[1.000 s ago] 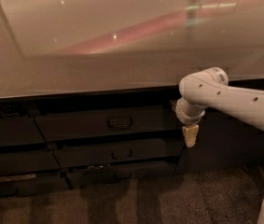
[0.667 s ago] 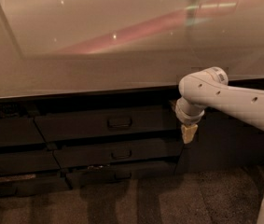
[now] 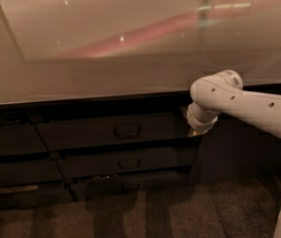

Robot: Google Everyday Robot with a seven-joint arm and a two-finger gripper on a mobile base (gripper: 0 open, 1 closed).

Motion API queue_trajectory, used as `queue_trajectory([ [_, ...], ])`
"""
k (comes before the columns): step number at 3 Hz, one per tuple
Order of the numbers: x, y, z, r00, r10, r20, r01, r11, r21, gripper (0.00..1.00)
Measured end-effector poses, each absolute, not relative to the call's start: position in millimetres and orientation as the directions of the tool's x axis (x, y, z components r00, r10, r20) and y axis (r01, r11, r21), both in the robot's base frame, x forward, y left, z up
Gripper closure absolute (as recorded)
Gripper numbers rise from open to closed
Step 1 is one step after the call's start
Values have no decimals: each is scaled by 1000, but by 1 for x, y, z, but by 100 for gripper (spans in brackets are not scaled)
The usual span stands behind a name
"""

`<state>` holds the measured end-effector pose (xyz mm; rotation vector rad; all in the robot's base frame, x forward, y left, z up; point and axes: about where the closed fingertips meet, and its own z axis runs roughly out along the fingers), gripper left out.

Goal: Open top drawer

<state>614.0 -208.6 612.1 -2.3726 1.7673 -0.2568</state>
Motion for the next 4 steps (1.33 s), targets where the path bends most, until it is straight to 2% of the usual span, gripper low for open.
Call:
queue_trajectory([
  [1, 614, -209, 612, 282, -959, 35, -929, -282, -239, 89],
  [2, 614, -209, 612, 282, -959, 35, -929, -282, -239, 100],
  [4, 617, -209, 618, 282, -959, 35, -929, -282, -239, 100],
])
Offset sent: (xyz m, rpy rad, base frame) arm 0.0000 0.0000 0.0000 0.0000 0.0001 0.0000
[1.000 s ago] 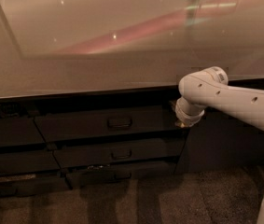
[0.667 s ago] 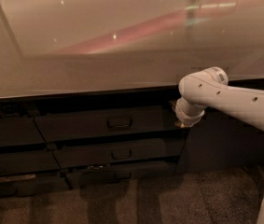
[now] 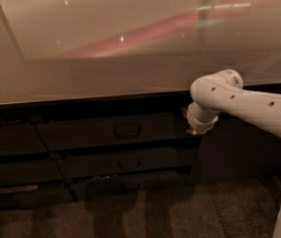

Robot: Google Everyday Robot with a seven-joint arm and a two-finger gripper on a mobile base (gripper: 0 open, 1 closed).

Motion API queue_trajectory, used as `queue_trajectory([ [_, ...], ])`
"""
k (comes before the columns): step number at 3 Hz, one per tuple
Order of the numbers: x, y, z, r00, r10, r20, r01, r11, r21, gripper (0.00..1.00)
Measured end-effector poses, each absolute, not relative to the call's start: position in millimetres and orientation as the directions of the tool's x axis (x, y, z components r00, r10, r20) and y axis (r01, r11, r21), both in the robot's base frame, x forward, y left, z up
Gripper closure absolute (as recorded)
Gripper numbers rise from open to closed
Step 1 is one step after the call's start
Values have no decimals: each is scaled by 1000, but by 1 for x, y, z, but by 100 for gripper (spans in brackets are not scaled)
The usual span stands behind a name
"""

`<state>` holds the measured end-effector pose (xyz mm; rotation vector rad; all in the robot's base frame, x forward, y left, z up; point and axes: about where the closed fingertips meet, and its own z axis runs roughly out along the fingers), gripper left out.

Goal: Open top drawer

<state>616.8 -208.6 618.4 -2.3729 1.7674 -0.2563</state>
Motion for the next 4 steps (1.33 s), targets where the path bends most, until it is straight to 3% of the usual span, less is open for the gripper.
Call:
queue_trajectory([
  [4, 612, -207, 630, 290, -956, 39, -926, -290, -241, 100],
])
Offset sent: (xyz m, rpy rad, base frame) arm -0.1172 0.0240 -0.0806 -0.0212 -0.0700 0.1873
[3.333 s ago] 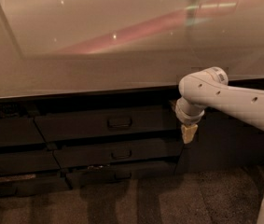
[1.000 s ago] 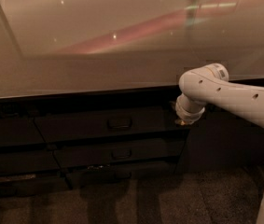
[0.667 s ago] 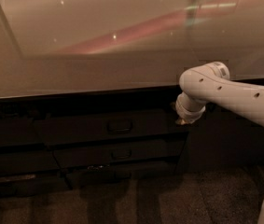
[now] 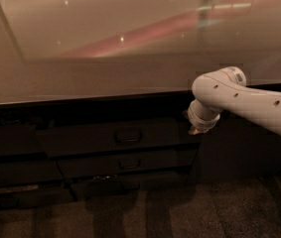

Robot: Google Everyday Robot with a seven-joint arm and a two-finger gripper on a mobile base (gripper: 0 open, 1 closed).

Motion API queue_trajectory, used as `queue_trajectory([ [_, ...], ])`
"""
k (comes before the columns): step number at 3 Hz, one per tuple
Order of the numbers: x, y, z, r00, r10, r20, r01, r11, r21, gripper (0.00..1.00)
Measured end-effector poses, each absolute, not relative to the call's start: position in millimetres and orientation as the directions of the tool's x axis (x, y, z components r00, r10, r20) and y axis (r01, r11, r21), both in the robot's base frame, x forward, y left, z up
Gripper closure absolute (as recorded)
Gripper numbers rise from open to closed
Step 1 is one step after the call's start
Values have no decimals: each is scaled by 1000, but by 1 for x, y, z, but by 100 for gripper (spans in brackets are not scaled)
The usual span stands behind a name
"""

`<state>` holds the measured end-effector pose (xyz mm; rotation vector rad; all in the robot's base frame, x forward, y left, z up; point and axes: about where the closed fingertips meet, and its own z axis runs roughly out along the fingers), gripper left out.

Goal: Open top drawer

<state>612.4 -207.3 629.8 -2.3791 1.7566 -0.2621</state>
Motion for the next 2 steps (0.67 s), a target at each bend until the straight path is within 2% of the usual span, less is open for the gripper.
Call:
queue_trajectory([
  [2, 606, -207, 628, 296, -954, 45, -923, -298, -243, 100],
])
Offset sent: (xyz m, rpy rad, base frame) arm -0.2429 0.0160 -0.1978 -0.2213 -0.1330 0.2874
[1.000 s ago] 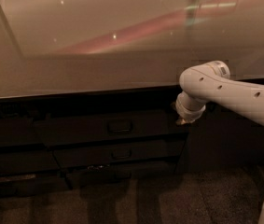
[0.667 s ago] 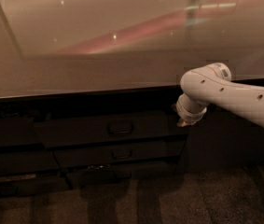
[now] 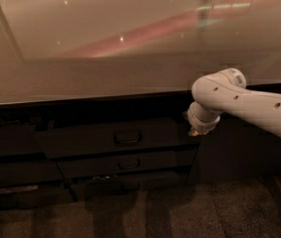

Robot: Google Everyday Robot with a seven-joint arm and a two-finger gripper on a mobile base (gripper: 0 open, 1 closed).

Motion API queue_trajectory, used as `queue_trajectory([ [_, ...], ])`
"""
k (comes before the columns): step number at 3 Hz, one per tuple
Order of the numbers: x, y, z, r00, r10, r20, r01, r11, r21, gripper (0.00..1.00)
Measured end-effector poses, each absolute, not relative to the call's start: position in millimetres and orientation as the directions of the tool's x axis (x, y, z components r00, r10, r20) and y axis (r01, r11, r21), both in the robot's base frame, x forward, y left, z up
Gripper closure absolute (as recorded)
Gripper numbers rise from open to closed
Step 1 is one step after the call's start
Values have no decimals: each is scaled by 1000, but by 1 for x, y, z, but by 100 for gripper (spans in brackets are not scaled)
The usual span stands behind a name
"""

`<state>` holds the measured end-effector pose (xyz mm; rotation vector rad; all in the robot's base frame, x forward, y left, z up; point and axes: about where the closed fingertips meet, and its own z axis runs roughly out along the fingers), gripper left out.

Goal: Open top drawer

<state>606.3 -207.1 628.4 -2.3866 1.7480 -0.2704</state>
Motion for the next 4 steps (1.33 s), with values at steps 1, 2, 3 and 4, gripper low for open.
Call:
queue_trajectory([
  [1, 606, -207, 631, 296, -954, 45, -923, -298, -243, 100],
  [2, 599, -207, 630, 303, -952, 52, -920, -306, -244, 100],
  [3, 599, -207, 630, 303, -952, 52, -920, -306, -244, 100],
  [4, 596, -207, 630, 308, -950, 49, -918, -310, -247, 100],
])
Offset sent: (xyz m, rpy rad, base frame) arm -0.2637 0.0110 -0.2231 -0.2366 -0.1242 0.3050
